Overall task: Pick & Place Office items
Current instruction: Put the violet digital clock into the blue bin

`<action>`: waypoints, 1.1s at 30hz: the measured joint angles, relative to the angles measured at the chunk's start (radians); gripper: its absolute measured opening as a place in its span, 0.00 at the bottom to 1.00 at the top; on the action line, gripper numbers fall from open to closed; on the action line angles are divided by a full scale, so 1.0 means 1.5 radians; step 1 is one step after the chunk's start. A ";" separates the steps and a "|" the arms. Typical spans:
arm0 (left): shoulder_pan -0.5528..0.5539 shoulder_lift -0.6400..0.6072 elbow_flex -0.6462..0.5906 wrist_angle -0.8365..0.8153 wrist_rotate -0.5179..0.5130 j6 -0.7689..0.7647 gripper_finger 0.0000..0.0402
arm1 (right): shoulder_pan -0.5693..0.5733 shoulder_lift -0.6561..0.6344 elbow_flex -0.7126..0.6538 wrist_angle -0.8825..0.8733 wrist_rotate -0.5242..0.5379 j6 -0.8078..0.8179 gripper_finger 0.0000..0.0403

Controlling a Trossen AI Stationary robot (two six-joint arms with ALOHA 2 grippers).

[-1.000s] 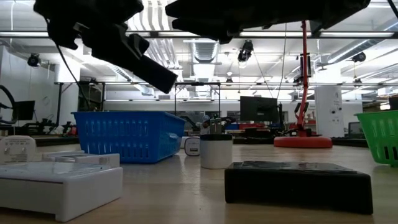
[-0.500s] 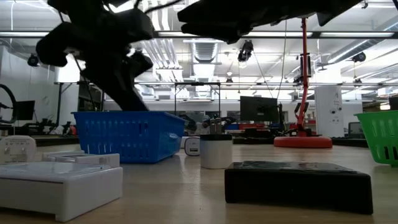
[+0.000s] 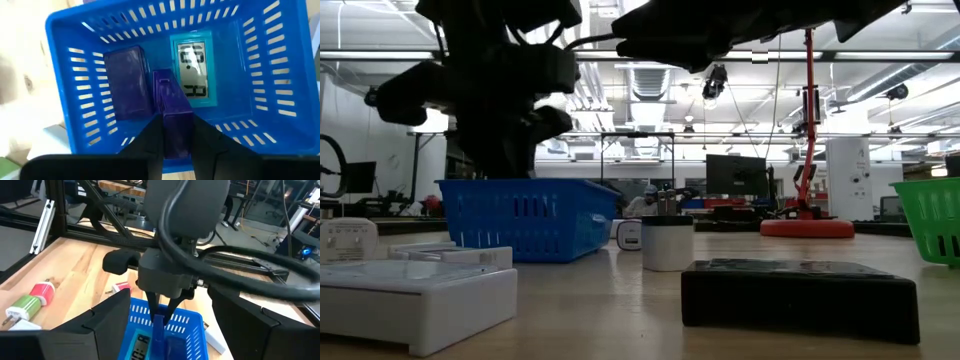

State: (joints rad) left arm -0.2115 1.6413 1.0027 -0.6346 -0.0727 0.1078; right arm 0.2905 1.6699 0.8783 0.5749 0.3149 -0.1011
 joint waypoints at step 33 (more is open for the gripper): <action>0.000 -0.003 -0.002 0.013 0.038 -0.016 0.48 | 0.000 0.001 0.000 -0.014 -0.002 0.016 0.66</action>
State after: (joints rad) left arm -0.2119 1.6370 1.0004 -0.6153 -0.0156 0.0844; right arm 0.2905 1.6711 0.8783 0.5545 0.3126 -0.0776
